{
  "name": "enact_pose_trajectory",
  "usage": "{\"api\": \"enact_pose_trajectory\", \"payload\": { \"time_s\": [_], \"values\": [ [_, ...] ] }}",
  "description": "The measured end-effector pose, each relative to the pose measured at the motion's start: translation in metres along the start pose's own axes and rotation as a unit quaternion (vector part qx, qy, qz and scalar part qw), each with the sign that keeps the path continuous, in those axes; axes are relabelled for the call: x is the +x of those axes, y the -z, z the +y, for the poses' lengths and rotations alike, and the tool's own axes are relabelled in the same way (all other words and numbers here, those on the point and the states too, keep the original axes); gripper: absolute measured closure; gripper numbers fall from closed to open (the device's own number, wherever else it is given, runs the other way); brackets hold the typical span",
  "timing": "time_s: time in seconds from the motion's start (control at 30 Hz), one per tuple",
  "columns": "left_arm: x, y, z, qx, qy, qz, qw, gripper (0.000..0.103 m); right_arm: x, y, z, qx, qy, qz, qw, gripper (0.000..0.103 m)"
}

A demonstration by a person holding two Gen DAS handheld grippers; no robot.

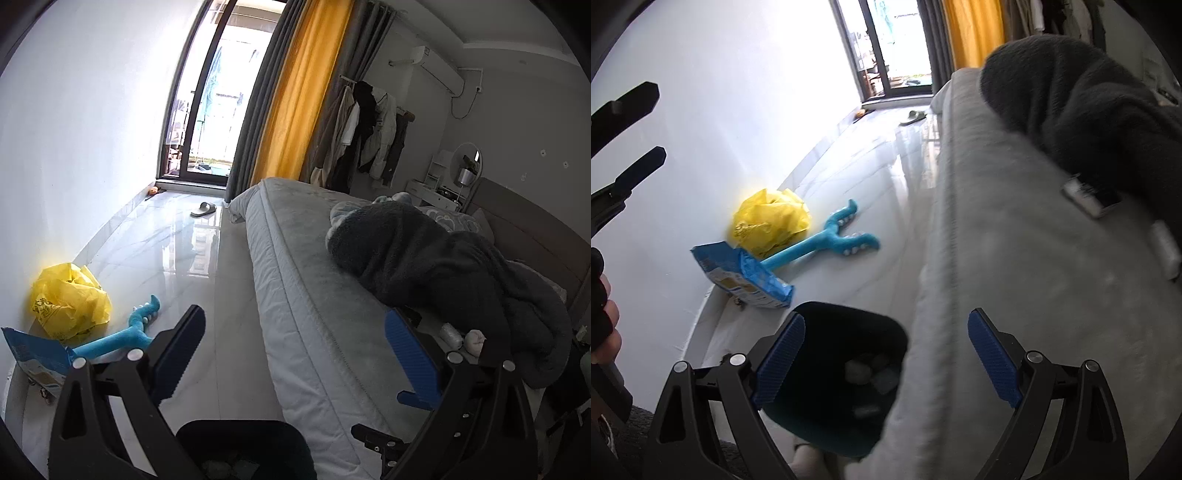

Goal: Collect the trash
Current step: 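Move both tools back over the bed toward the remaining trash, then grasp the white rolled cloth with the right tool while the left tool grasps the bubble-wrap roll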

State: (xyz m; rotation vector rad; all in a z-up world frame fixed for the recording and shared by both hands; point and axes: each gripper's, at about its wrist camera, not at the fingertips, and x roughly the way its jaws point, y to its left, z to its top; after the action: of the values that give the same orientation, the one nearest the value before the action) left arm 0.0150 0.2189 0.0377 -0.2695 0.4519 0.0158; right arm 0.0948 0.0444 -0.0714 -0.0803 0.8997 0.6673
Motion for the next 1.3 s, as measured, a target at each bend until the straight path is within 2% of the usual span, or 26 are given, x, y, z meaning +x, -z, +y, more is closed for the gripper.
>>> {"api": "enact_pose_trajectory", "payload": {
  "time_s": [0.3,0.77,1.0,1.3],
  "values": [
    [0.039,0.005,-0.052,0.023,0.034,0.025,0.9988,0.004,-0.034,-0.013,-0.072,0.026,0.051,-0.038,0.998,0.012],
    [0.099,0.015,-0.120,0.045,0.078,0.072,0.9933,0.004,-0.079,-0.011,-0.174,0.058,0.122,-0.066,0.989,0.012],
    [0.127,0.025,-0.149,0.047,0.097,0.112,0.9879,0.004,-0.086,-0.004,-0.219,0.076,0.146,-0.063,0.984,0.012],
    [0.152,0.042,-0.188,0.056,0.121,0.156,0.9786,0.004,-0.099,0.014,-0.259,0.052,0.183,-0.047,0.981,0.012]
  ]
}}
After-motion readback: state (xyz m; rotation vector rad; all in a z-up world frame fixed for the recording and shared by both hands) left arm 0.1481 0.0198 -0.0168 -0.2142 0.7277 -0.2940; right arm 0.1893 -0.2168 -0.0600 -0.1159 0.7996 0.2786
